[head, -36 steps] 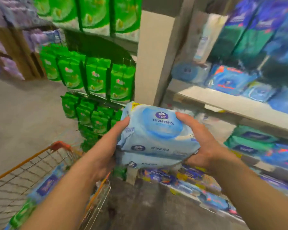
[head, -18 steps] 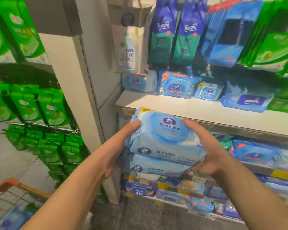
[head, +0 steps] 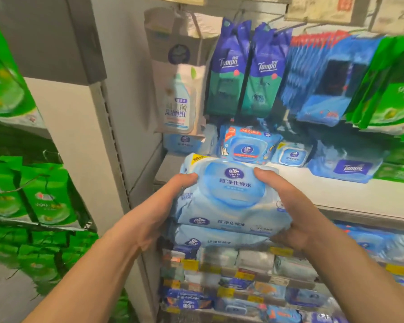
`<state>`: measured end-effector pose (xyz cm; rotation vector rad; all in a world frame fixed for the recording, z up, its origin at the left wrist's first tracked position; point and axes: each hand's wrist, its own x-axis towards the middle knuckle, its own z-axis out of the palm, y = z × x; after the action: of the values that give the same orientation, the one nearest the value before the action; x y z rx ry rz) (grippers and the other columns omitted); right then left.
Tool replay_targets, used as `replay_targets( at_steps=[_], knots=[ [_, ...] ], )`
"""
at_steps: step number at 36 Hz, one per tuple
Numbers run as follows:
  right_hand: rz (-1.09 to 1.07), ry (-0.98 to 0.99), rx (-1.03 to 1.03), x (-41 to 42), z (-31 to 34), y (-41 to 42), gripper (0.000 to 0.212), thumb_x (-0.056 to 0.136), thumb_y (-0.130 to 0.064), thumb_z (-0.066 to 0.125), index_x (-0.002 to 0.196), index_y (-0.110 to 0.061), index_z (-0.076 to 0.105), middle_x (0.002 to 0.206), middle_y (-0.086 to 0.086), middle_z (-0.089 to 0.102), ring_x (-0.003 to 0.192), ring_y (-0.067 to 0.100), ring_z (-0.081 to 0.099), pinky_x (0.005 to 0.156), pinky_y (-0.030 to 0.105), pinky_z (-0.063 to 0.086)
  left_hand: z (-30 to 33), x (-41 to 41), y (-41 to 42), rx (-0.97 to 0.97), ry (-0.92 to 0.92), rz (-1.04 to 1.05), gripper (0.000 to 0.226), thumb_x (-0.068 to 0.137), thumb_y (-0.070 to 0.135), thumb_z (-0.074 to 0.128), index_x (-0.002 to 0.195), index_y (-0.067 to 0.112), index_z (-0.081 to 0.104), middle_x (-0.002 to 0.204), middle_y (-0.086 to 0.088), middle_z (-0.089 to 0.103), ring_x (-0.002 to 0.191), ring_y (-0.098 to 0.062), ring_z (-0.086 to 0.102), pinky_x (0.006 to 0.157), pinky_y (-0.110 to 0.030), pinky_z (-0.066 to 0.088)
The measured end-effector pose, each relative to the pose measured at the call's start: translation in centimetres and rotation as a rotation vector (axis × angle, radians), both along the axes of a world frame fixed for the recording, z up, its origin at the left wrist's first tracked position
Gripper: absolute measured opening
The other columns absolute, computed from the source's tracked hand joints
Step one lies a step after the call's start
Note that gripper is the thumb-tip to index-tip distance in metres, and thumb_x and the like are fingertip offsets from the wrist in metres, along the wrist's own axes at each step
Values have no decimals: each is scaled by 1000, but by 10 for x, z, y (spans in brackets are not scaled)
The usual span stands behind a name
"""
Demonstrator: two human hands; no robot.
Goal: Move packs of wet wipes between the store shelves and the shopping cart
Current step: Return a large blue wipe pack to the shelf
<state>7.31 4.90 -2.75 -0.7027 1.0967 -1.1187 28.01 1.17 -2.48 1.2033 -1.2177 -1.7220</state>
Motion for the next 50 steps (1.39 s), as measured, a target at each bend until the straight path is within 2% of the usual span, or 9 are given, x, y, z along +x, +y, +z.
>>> replay_targets(
  at_steps=[3, 5, 8, 15, 27, 33, 40, 46, 50],
  knots=[
    [-26, 27, -43, 8, 3, -10, 43, 85, -40, 64, 124, -22, 71, 118, 8, 75, 109, 29, 72, 107, 52, 48, 3, 4, -12, 37, 58, -26, 38, 107, 18, 35, 137, 1, 51, 119, -23, 68, 88, -22, 70, 79, -29, 52],
    [-28, 28, -64, 11, 3, -15, 42, 84, -38, 64, 121, -19, 72, 118, 9, 75, 107, 28, 73, 105, 49, 50, 5, 9, -19, 50, 48, -29, 42, 104, 27, 44, 136, 2, 56, 134, -22, 60, 103, -24, 65, 88, -29, 49],
    [-1, 43, -98, 12, 1, -25, 36, 80, -35, 69, 109, -17, 80, 117, 12, 75, 105, 28, 74, 97, 46, 57, -2, 29, -23, 16, -35, -231, 49, 86, 49, 68, 122, 15, 70, 117, -8, 74, 108, -23, 71, 88, -29, 58],
    [71, 166, -281, 16, -1, -62, 67, 67, -41, 75, 127, -14, 69, 122, 16, 72, 114, 37, 69, 104, 59, 49, -8, 45, -49, -188, 37, -252, 54, 77, 34, 76, 128, 25, 62, 122, 0, 72, 114, -19, 68, 94, -28, 55],
    [212, 167, -501, -5, -34, -122, 66, 75, -17, 75, 135, 2, 55, 130, 29, 64, 120, 51, 61, 97, 63, 52, -10, 35, -83, -333, -163, -91, 71, 64, 13, 90, 127, 27, 60, 120, 0, 73, 112, -22, 69, 98, -46, 54],
    [48, 395, -565, -9, -59, -148, 107, 49, -25, 86, 143, -6, 39, 126, 9, 68, 115, 26, 68, 95, 45, 58, -13, 29, -102, -353, -267, -127, 64, 71, -8, 83, 126, 18, 63, 119, -1, 73, 112, -21, 69, 99, -47, 53],
    [22, 441, -585, -10, -66, -160, 94, 46, -36, 84, 129, -27, 42, 127, -9, 62, 106, -10, 63, 91, 12, 50, -23, 27, -121, -317, -185, -163, 66, 77, -13, 76, 135, 9, 55, 129, -9, 68, 119, -29, 65, 100, -45, 53],
    [21, 641, -541, -8, -66, -176, 107, 58, -14, 98, 138, -33, 29, 132, -3, 57, 113, 5, 59, 109, 26, 44, -34, 20, -137, -368, -223, 29, 73, 73, -19, 75, 132, 17, 49, 120, -5, 72, 111, -23, 70, 90, -34, 58],
    [63, 699, -538, -4, -72, -174, 113, 60, -9, 97, 147, -26, 26, 130, -11, 48, 101, -12, 52, 91, 0, 35, -46, 22, -138, -383, -239, 22, 74, 75, -20, 73, 131, 20, 47, 124, -6, 70, 114, -22, 68, 97, -41, 56]
  ],
)
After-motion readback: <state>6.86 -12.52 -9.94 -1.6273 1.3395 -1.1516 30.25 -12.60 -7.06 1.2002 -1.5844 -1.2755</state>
